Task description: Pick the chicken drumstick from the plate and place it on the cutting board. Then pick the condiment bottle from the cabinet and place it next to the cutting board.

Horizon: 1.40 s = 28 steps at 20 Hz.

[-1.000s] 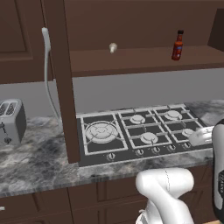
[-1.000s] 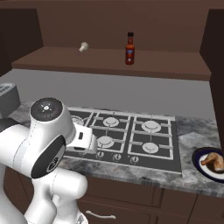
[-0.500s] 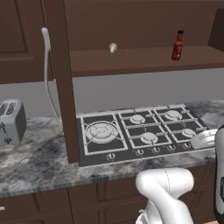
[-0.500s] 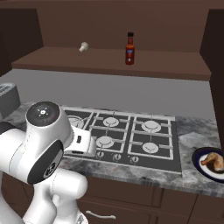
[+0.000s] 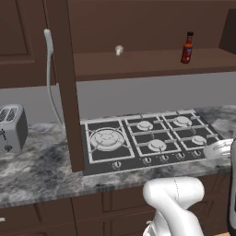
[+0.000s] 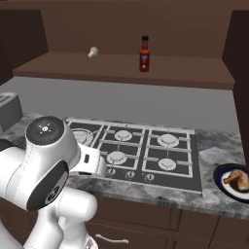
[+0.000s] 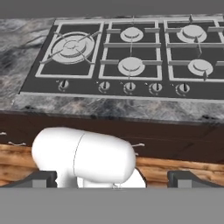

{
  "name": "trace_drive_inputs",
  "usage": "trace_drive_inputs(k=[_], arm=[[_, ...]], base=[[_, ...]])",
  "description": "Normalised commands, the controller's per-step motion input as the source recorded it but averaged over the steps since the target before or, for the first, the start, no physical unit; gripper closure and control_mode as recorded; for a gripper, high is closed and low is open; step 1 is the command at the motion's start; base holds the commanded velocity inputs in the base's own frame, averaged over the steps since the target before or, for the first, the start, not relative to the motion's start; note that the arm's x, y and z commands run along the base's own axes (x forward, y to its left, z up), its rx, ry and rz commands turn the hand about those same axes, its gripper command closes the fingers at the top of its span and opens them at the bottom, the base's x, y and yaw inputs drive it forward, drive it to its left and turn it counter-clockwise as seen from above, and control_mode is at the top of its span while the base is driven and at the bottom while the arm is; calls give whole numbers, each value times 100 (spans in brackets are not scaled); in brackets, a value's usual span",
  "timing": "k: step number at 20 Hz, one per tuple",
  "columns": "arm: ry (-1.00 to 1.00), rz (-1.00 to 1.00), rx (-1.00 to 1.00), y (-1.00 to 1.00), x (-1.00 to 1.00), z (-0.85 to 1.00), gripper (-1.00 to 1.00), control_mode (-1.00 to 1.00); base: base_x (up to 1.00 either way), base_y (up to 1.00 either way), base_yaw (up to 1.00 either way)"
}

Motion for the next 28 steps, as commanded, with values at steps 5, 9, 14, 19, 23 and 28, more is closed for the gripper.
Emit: trace_drive_inputs(k=[5, 9, 14, 19, 23, 28], arm=[[0, 0, 0, -9, -34, 0, -100, -100], [0, 0, 0, -3, -30, 0, -100, -100], [0, 0, 0, 0, -19, 0, -100, -100], [0, 0, 0, 0, -17, 0, -100, -100], [0, 0, 0, 0, -13, 0, -100, -100], [0, 0, 0, -1, -5, -1, -100, 100]], base=[[0, 0, 0], [0, 0, 0], [0, 0, 0], [0, 0, 0], [0, 0, 0], [-13, -5, 0]])
